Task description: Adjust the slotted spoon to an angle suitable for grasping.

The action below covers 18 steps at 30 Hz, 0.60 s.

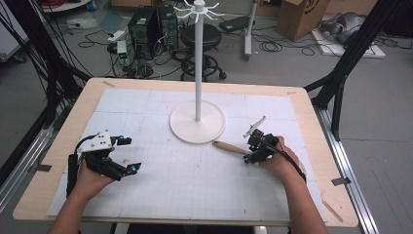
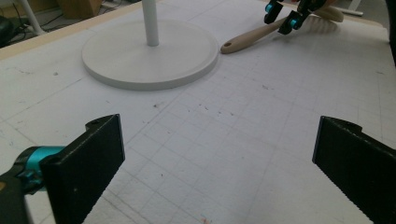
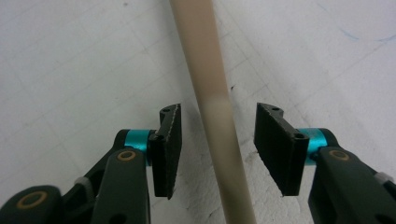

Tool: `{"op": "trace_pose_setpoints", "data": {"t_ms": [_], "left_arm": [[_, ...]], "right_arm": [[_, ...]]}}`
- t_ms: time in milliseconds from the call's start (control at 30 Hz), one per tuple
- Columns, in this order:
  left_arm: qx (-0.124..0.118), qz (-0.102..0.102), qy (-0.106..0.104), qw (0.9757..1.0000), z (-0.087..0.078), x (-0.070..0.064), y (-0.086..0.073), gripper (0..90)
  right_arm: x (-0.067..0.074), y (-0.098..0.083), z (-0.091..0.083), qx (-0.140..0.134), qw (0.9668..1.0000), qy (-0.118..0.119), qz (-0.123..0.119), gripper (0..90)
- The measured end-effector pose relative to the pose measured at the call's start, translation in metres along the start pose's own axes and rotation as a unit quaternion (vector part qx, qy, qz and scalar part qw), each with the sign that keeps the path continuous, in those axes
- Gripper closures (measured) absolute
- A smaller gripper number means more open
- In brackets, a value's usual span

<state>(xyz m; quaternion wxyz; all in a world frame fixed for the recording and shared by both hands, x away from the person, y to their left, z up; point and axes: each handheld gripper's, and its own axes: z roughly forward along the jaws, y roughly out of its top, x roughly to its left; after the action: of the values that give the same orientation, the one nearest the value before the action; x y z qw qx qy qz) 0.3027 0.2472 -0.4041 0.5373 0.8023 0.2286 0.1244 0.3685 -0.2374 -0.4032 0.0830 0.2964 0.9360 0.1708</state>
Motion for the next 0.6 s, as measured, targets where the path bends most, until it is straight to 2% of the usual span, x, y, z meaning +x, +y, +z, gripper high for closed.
{"op": "trace_pose_setpoints", "data": {"t_ms": [333,600], "left_arm": [[0.001,0.0,-0.001,1.0,0.0006,0.0002,-0.0001,2.8],[0.002,0.0,0.0,1.0,-0.0001,0.0002,-0.0001,2.8]], "right_arm": [[0.0009,0.002,0.0078,0.023,0.9997,0.004,-0.006,62.6],[0.0009,0.0017,0.0074,0.021,0.9996,0.0,-0.017,70.9]]}}
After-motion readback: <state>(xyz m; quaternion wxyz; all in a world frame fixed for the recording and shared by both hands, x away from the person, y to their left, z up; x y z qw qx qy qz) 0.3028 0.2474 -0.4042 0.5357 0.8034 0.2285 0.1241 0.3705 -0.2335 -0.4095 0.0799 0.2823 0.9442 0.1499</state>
